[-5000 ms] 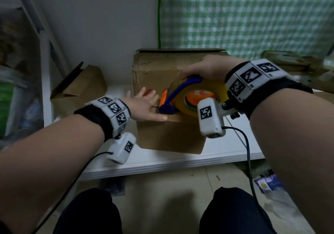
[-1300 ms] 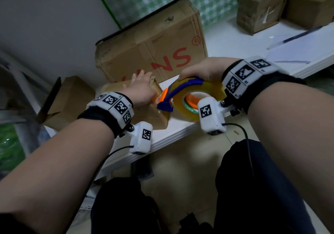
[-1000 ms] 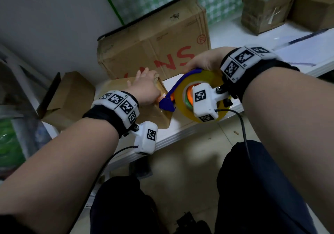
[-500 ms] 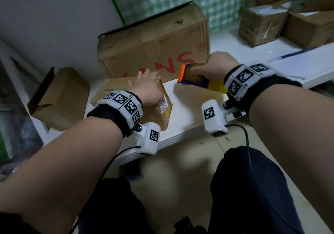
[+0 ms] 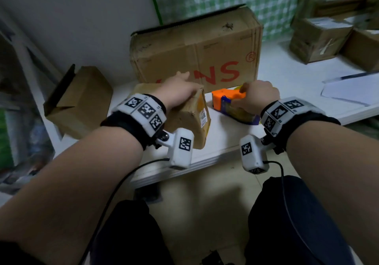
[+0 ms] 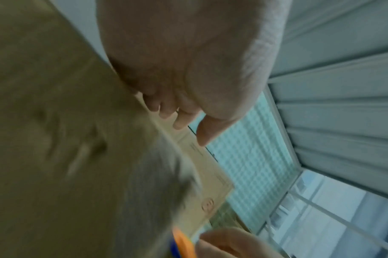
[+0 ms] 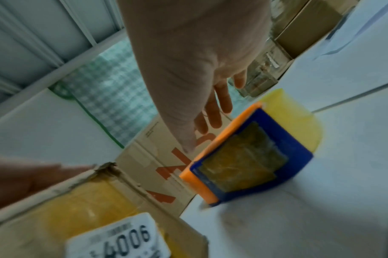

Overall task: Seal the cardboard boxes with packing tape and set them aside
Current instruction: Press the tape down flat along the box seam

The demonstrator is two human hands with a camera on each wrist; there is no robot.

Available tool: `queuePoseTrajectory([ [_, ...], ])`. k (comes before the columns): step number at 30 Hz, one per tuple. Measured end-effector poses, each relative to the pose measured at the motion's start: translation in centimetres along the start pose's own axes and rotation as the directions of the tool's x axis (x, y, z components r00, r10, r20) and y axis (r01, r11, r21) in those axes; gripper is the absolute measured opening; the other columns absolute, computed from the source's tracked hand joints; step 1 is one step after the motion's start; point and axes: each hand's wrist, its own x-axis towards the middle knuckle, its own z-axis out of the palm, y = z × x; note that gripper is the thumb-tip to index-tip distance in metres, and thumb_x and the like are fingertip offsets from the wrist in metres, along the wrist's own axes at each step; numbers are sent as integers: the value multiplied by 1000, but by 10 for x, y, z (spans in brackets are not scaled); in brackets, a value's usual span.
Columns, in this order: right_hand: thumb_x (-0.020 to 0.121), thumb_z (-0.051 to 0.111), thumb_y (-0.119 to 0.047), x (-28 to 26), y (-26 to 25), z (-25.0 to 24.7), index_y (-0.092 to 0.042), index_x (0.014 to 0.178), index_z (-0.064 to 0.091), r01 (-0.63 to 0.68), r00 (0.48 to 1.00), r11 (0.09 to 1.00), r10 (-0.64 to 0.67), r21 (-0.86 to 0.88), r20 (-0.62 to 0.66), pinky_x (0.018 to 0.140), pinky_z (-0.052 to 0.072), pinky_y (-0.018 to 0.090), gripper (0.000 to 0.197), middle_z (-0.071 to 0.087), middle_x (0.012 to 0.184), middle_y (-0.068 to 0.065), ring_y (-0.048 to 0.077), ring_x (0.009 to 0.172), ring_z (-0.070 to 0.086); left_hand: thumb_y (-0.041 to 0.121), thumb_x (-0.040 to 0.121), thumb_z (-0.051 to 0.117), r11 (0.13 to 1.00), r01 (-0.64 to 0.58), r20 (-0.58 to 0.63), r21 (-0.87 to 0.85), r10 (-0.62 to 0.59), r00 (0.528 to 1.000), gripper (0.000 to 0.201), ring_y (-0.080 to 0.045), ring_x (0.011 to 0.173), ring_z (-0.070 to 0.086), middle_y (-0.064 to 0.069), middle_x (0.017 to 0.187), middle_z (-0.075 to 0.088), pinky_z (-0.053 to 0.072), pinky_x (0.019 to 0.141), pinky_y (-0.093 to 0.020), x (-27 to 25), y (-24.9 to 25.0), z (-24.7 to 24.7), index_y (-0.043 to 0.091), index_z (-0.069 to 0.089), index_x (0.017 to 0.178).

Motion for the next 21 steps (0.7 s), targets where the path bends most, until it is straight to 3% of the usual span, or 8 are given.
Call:
queuePoseTrajectory([
  [2,88,53,-43,7,-9,-3,-9,98,68,27,999,991,-23,130,-33,76,46,34,38,66,97,14,34,98,59,33,91,55,999,54,-121,4,-53,991,65,-24,144,19,-5,158,18,17,115,-37,3,-17,-20,19,28,149],
  [4,94,46,-38,7,-24,-7,2,96,66,30,998,933,-46,358,36,73,49,35,45,65,91,18,35,88,62,33,87,60,991,127,-207,30,-118,971,66,-28,137,34,-9,151,33,29,113,-38,6,-39,-38,14,35,145],
  [7,99,42,-38,-2,-50,-9,3,114,53,-177,950,657,-79,732,301,72,56,40,45,62,99,19,30,73,65,41,83,66,977,210,-231,-26,-211,950,68,-32,127,45,-13,142,45,37,103,-37,-1,-64,-52,9,43,139],
  [11,99,42,-40,-2,-75,-8,-4,133,45,-221,929,555,-130,802,346,88,53,39,50,58,121,14,29,105,61,41,80,70,955,241,-209,-175,-276,938,75,-29,127,45,-13,141,45,35,103,-33,-10,-84,-52,5,43,139],
  [14,96,45,-38,3,-85,-1,-7,139,43,-233,940,507,-100,830,325,105,40,47,53,50,127,6,32,127,47,29,77,76,913,215,-200,-347,-296,934,53,-26,106,61,-11,120,63,46,98,-36,-12,-94,-48,6,60,122],
  [16,93,47,-36,7,-85,5,-9,138,46,-251,947,465,-61,849,314,107,35,52,53,49,133,9,34,132,41,16,80,72,843,176,-157,-509,-292,943,34,-21,89,65,-10,105,69,55,82,-34,-14,-99,-40,9,66,113],
  [18,90,50,-37,9,-84,11,-9,138,46,-266,950,443,-29,856,310,106,36,54,55,46,142,13,35,132,42,6,87,62,726,152,-96,-671,-289,953,29,-16,80,65,-7,98,68,54,60,-25,-16,-104,-31,10,63,116],
  [21,90,49,-38,7,-88,14,-9,140,43,-258,953,497,-8,828,302,104,39,54,58,45,143,15,35,129,44,4,94,51,639,141,-31,-756,-250,968,28,-12,73,63,-4,90,67,51,50,-18,-17,-107,-24,11,59,120],
])
